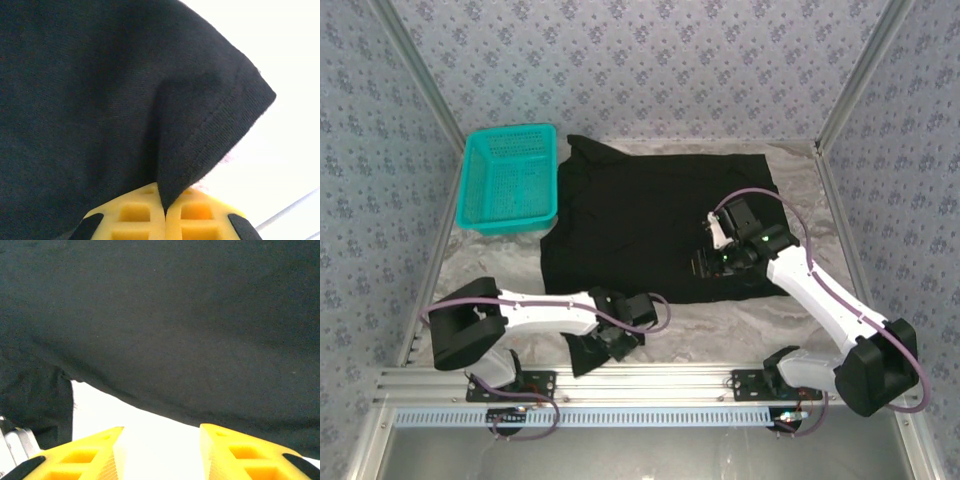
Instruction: Fold the inside-out t-shirt
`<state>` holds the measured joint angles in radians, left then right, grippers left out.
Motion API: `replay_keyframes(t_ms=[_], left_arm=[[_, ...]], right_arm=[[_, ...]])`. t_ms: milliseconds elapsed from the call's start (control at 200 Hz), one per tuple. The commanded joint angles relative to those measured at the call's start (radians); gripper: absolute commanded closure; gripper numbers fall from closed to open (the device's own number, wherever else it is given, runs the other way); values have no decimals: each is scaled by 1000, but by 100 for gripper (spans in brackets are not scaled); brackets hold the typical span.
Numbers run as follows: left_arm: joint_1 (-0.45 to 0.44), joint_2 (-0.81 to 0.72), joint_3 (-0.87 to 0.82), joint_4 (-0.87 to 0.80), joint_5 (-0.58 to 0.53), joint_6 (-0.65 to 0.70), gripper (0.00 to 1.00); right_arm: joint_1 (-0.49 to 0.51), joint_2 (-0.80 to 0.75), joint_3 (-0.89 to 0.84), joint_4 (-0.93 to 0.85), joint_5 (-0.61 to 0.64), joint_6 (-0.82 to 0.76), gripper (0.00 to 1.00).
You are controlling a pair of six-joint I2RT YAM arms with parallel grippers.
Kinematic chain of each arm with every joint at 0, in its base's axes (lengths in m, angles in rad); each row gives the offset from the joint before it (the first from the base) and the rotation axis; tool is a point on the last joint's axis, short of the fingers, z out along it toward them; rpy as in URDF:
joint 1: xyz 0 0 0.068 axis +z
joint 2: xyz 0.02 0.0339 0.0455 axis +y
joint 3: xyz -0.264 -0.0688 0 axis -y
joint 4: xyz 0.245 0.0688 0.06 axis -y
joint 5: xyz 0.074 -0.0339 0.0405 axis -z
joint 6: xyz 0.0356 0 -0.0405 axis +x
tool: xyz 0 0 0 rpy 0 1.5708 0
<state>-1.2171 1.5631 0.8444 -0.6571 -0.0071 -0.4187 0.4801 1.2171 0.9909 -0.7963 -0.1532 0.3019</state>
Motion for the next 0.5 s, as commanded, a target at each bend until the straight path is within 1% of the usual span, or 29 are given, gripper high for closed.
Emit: replay_keyframes(t_ms=[0,60,120,175,255,335,445,495], left_arm=[[49,-36,-8,-14,-7,43,100],[78,-55,-1,-15,17,59,100],[102,-73,3,-15,49,70,100],[125,-88,7,-15,72,75,100],[141,-114,8,-15,92,69,100],[149,-135,13,-15,104,58,100],[157,-149,23,-15,119,59,100],[160,-153,27,-15,127,69,100]], right_arm=[[-22,-20,28,-68,46,0,56],[-42,-18,25,-107,72,41,56],[-73,-12,24,-153,138,57,55],[-108,-14,19,-194,192,71,54],[-186,-38,-13,-220,261,87,52],[-329,-68,-64,-206,265,91,50],[-566,-86,-122,-159,193,82,47],[-650,-85,-139,-139,176,73,45]])
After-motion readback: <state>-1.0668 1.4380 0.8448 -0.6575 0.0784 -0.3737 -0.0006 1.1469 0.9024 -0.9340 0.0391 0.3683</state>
